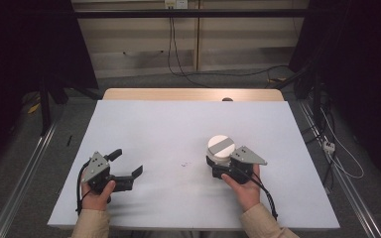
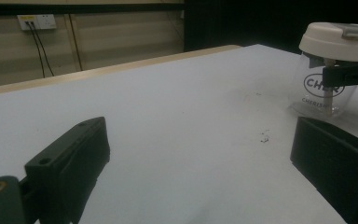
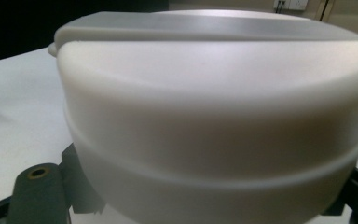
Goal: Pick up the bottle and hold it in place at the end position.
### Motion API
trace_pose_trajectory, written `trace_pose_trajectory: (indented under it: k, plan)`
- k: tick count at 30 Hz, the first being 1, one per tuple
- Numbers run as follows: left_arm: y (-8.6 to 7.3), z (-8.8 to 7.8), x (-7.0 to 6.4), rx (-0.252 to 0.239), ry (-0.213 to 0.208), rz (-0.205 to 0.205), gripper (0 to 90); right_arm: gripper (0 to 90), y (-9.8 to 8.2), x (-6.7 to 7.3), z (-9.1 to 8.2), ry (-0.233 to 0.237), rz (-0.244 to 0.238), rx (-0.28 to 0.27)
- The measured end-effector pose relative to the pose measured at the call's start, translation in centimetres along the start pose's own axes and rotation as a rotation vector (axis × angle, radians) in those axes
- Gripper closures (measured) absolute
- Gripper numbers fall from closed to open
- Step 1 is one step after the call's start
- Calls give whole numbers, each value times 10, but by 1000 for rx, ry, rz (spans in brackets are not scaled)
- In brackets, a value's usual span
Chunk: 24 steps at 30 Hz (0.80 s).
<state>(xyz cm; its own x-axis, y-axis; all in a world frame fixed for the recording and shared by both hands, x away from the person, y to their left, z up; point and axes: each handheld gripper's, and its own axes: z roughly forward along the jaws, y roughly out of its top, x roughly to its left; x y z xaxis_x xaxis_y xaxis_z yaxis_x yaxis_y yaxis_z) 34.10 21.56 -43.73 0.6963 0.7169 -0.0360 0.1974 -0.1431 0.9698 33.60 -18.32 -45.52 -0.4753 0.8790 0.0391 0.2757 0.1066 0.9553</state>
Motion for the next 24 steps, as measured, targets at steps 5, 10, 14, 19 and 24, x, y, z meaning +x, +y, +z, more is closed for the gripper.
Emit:
trace_pose_trajectory:
  k: [5, 10, 14, 19, 24]
  plan:
    - [0, 1, 0, 1, -5, 4, 40, 186, 7, 1, -1, 21, -19, -4]
    - [0, 1, -1, 0, -5, 4, 40, 186, 10, 0, 2, 20, -18, -3]
    - [0, -1, 0, -4, -1, -6, 40, 186, 13, 0, 6, 22, -18, -3]
    - [0, -2, 1, -5, 1, -2, 40, 186, 16, 0, 10, 29, -14, -4]
    - [0, -3, 1, -10, 3, -3, 40, 186, 18, 0, 13, 31, -12, -4]
